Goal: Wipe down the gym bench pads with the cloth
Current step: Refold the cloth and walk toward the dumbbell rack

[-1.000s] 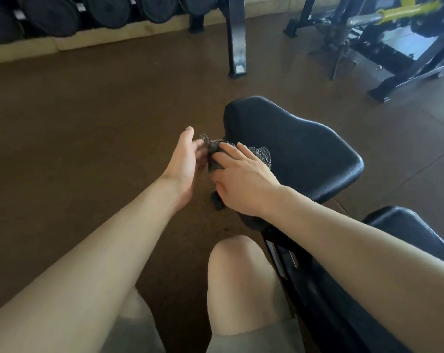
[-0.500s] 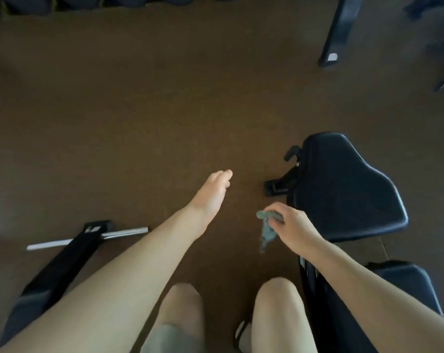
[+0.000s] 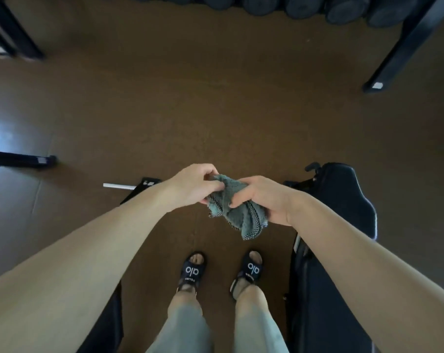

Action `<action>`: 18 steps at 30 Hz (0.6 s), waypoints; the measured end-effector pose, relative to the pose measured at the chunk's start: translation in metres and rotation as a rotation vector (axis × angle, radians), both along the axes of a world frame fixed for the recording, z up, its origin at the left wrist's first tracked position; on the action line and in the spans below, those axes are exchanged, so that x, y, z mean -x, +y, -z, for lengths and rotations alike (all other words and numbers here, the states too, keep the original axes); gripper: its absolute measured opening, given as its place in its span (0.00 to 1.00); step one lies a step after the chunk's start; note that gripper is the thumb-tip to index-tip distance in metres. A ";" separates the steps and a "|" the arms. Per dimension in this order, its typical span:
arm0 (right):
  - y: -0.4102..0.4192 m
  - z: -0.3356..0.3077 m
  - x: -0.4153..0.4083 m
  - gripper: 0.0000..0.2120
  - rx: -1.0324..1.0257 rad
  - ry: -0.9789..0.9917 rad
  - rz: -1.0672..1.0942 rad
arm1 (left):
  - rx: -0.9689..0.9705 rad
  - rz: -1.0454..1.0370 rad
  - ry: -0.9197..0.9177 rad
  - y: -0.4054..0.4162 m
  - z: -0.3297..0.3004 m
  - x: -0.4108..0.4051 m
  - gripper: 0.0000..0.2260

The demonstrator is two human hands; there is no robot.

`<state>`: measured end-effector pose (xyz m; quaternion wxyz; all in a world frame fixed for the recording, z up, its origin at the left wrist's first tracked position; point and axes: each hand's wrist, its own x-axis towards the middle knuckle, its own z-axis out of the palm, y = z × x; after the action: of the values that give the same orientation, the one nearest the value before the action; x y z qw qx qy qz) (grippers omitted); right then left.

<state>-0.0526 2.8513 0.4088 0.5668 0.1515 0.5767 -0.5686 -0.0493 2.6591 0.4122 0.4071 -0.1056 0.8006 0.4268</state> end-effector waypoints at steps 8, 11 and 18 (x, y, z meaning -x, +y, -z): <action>-0.030 -0.051 0.037 0.14 -0.212 0.264 -0.293 | 0.102 -0.214 0.023 -0.050 -0.053 -0.010 0.08; -0.056 -0.059 0.053 0.14 -0.185 0.306 -0.289 | 0.031 -0.366 -0.040 -0.071 -0.058 -0.010 0.06; -0.141 -0.077 0.114 0.11 -0.198 0.387 -0.400 | -0.015 -0.362 -0.035 -0.147 -0.071 0.032 0.09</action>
<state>-0.1666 2.7104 0.4863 0.5295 -0.0221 0.7451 -0.4049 -0.0814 2.5119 0.4832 0.3381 -0.2523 0.7583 0.4970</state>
